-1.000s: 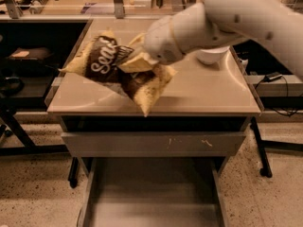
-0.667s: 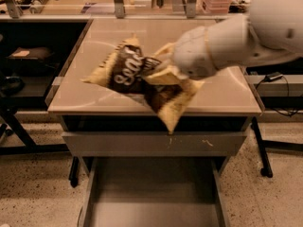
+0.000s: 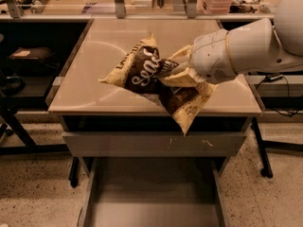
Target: Place brown chip bag into middle drawer
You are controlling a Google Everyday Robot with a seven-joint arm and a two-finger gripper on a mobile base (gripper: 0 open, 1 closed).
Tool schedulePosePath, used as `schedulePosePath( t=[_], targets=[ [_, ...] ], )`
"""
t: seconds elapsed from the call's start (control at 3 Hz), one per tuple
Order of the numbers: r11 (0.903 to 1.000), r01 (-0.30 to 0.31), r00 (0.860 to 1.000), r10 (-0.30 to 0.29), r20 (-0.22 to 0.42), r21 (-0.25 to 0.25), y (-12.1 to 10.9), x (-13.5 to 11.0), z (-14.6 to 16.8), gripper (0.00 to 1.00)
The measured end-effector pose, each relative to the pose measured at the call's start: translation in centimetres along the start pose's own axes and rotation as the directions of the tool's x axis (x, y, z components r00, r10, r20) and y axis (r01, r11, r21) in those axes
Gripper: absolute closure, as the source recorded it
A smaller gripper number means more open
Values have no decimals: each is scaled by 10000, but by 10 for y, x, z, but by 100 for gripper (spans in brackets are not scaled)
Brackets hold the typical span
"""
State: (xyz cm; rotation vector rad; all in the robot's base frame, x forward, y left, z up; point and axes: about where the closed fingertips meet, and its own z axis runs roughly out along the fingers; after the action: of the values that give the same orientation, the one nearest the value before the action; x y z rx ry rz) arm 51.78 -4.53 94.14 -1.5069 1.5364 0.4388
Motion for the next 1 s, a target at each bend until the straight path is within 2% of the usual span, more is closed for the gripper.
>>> schedulePosePath(
  t=[0.33, 0.67, 1.0],
  targets=[
    [9986, -527, 9985, 527, -124, 18, 15, 17, 1, 100],
    [9917, -1279, 9903, 1282, -535, 93, 58, 47, -5, 100],
    [9796, -2005, 9687, 1969, -1509, -89, 117, 102, -11, 100]
  ],
)
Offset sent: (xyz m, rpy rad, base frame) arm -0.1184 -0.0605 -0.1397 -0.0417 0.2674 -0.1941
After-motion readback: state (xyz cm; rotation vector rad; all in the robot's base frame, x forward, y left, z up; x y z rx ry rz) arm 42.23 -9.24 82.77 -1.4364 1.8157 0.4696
